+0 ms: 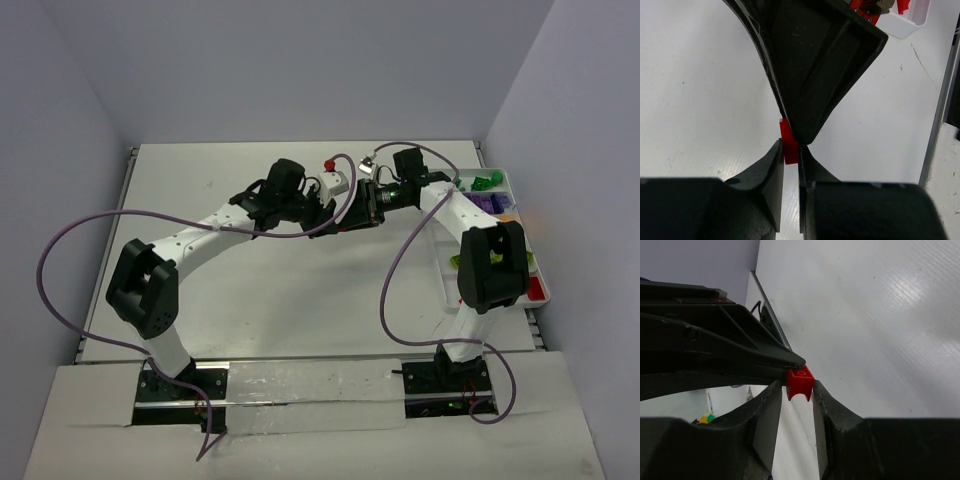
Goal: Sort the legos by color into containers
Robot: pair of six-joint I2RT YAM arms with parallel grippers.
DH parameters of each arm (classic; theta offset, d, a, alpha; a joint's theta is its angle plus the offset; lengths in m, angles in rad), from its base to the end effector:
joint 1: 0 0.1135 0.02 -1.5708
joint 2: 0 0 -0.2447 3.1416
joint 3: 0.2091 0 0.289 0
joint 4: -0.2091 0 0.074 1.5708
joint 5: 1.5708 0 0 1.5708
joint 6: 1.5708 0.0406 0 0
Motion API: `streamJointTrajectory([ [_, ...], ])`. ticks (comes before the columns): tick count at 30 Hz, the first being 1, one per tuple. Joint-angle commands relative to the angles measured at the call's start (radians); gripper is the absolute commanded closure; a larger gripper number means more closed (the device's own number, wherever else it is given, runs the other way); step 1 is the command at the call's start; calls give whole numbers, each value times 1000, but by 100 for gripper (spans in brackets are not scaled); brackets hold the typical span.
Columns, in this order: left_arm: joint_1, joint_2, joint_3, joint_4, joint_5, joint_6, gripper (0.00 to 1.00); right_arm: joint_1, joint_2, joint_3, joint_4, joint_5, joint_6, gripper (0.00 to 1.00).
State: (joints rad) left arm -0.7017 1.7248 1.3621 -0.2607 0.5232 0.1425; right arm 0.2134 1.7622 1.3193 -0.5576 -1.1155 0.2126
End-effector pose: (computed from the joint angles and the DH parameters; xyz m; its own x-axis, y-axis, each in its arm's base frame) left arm 0.3167 -0.2942 0.2474 -0.3179 0.4298 -0.8451 0.9235 0.3421 -0.1734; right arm 0.3805 0.1198 0.2095 -0.9238 -0.1052 -0.3682 -0.3807 0.3573 0.8529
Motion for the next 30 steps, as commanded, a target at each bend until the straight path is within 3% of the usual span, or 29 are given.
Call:
streamJointTrajectory([
  [1,-13,-31,57,8,-3,3,100,9,11,0,45,-69,21,67],
  [5,-15,-27,58,5,-19,-4,100,9,10,5,35,-66,9,81],
  [6,-15,-21,64,2,-38,-16,93,9,5,6,25,-66,-1,89],
  [7,-15,-14,72,-9,-46,-21,78,8,-1,7,14,-60,-17,92],
  [8,-15,-11,79,-21,-49,-23,73,6,-3,8,10,-58,-32,95],
  [9,-14,-7,86,-37,-59,-29,59,2,-12,9,-7,-44,-48,99],
  [10,-13,-6,90,-43,-66,-36,43,-5,-23,9,-24,-29,-66,100],
  [11,-5,-13,90,-49,-64,-45,14,-14,-37,12,-55,-2,-103,100],
  [12,-1,-16,85,-53,-55,-49,1,-23,-43,14,-88,9,-139,100],
  [17,100,-71,64,-48,37,-174,1,-137,-80,37,-315,105,-386,100],
  [19,153,-107,51,-50,43,-245,1,-252,-111,24,-421,161,-487,100],
  [22,190,-156,13,-49,21,-236,1,-351,-168,20,-527,297,-621,100],
  [26,195,-152,42,-186,-30,-173,1,-518,-271,-6,-594,632,-793,100],
  [30,214,-136,38,-250,1,-101,1,-624,-339,-49,-631,857,-886,100],
])
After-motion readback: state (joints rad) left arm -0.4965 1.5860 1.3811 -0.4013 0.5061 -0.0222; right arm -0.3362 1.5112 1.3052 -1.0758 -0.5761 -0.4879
